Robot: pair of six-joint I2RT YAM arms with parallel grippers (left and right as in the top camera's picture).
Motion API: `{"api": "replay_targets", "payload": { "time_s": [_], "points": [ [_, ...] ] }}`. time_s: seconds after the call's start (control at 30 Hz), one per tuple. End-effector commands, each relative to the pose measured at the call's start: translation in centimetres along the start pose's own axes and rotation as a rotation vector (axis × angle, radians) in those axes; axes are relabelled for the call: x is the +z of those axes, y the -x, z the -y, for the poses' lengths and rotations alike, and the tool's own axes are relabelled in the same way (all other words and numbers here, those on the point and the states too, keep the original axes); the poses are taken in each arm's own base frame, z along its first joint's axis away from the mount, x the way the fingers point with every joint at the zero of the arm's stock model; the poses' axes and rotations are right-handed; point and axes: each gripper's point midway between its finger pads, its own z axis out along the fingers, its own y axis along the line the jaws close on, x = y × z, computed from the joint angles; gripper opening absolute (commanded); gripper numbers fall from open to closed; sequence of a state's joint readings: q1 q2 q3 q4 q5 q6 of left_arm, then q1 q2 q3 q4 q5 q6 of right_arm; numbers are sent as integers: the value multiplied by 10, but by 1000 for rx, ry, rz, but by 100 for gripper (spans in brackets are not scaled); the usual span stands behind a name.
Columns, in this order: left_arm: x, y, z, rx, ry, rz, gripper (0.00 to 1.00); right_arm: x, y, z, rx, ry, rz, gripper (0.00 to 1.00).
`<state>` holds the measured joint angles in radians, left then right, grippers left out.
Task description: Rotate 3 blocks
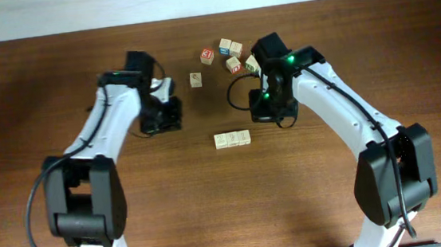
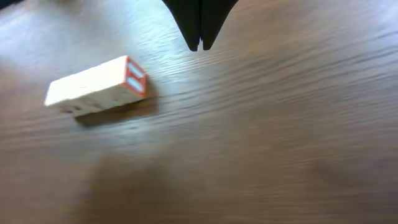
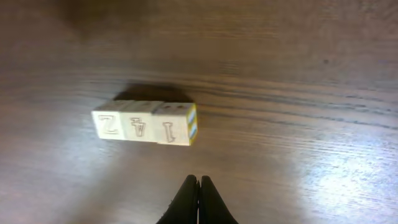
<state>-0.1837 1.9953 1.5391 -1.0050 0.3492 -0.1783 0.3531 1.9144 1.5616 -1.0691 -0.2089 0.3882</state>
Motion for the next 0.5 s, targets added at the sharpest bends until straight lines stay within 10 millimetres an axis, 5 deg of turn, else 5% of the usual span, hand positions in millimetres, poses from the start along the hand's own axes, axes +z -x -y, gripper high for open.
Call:
{"api": "replay_targets", "payload": {
  "time_s": [0.0, 0.47],
  "points": [
    [0, -7, 28, 79, -39, 10, 0, 19, -12, 9, 2, 12, -43, 5],
    [54, -22, 43, -50, -64, 33, 0, 49, -6, 22, 32, 79, 4, 4]
  ]
}}
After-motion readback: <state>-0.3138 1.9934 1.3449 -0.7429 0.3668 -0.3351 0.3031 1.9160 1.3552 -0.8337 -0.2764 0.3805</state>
